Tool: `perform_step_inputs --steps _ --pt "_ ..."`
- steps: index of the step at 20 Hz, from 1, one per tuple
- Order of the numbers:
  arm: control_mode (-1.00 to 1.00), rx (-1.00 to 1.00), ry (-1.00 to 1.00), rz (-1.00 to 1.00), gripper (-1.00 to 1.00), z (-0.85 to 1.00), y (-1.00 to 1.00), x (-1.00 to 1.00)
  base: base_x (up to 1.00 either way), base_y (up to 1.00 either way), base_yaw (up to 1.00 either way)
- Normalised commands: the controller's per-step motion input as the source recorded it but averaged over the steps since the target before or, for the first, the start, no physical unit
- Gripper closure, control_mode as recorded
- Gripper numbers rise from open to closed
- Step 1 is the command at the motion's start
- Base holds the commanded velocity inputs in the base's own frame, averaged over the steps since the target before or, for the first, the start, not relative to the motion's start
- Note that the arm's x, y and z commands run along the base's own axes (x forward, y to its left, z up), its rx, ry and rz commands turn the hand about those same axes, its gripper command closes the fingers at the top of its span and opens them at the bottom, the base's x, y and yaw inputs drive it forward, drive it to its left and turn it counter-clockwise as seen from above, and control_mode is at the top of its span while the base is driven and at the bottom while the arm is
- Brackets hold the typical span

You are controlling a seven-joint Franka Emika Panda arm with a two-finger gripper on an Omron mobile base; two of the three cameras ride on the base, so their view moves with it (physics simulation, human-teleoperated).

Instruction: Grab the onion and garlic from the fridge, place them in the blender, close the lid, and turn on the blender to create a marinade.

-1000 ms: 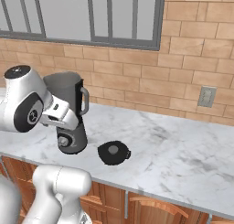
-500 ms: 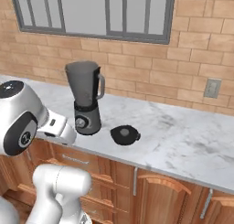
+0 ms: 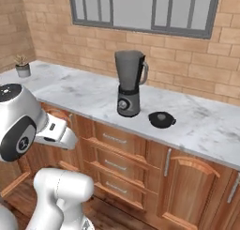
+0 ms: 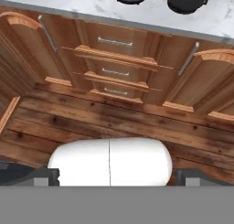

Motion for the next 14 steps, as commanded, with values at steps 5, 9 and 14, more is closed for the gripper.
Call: perform_step_inputs --steps 5,9,14 --pt "1.00 0.00 0.00 0.00 -1.00 0.00 0.00 0.00 -0.95 0.00 0.36" --pt "1.00 0.00 0.00 0.00 -1.00 0.00 0.00 0.00 -1.00 0.00 0.37" --pt "1.00 0.00 0.00 0.00 -1.00 0.00 0.00 0.00 -1.00 0.02 0.34"
